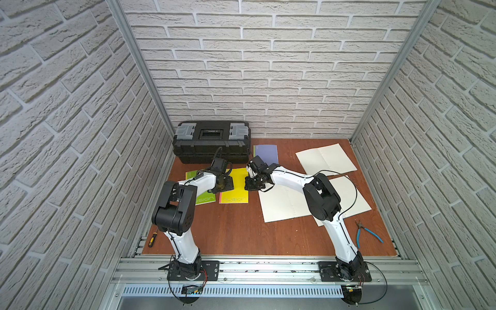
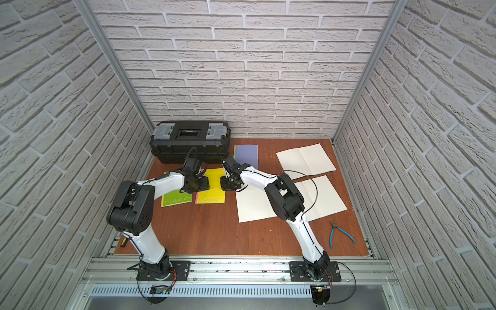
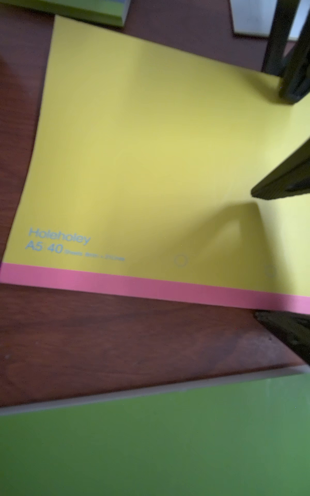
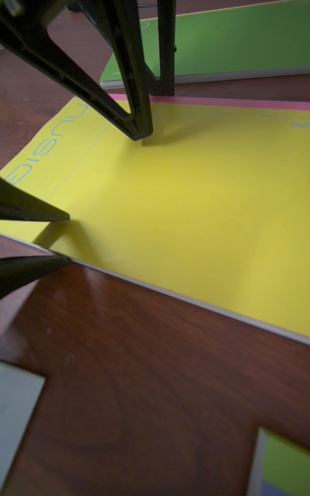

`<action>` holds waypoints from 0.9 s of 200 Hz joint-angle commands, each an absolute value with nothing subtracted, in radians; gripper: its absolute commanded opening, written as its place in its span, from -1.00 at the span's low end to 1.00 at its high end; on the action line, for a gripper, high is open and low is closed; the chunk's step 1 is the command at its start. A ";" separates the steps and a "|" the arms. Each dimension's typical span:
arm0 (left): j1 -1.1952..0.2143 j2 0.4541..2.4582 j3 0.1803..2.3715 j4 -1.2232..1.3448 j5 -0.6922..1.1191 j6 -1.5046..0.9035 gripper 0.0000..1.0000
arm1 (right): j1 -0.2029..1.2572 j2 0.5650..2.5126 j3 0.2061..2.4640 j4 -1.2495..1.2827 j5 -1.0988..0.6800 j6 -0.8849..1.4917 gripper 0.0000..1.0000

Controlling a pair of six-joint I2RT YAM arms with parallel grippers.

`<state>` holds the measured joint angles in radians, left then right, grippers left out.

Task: Close the notebook
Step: Move the notebook to the center of the board, then adjust the notebook at the center of the board.

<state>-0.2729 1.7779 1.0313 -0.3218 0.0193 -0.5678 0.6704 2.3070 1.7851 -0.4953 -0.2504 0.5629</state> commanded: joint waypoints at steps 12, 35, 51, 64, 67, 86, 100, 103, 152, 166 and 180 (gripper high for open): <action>-0.281 1.850 0.993 -0.395 0.109 -0.558 0.33 | 0.680 2.349 1.807 -0.489 -0.300 0.537 -0.52; -0.281 1.826 0.976 -0.401 0.091 -0.567 0.37 | 0.677 2.344 1.805 -0.494 -0.298 0.531 -0.51; -0.282 1.811 0.966 -0.405 0.082 -0.573 0.38 | 0.675 2.343 1.805 -0.498 -0.295 0.525 -0.50; -0.281 1.800 0.960 -0.409 0.070 -0.582 0.42 | 0.673 2.343 1.805 -0.500 -0.295 0.523 -0.49; -0.281 1.800 0.958 -0.411 0.066 -0.583 0.42 | 0.673 2.342 1.805 -0.500 -0.295 0.523 -0.49; -0.281 1.783 0.946 -0.414 0.056 -0.593 0.43 | 0.673 2.341 1.804 -0.500 -0.294 0.522 -0.49; -0.281 1.774 0.938 -0.419 0.050 -0.600 0.43 | 0.673 2.337 1.804 -0.502 -0.291 0.520 -0.49; -0.281 1.769 0.936 -0.420 0.048 -0.601 0.43 | 0.673 2.337 1.804 -0.502 -0.291 0.520 -0.49; -0.281 1.721 0.903 -0.456 0.015 -0.628 0.43 | 0.672 2.331 1.800 -0.502 -0.290 0.517 -0.49; -0.281 1.704 0.895 -0.465 0.002 -0.630 0.44 | 0.672 2.331 1.798 -0.502 -0.288 0.517 -0.49; -0.281 1.692 0.889 -0.475 -0.008 -0.629 0.44 | 0.672 2.332 1.801 -0.500 -0.285 0.517 -0.49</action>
<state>-0.2760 1.6909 0.9386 -0.3344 0.0078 -0.6075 0.6647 2.3135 1.7966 -0.5045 -0.2787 0.5343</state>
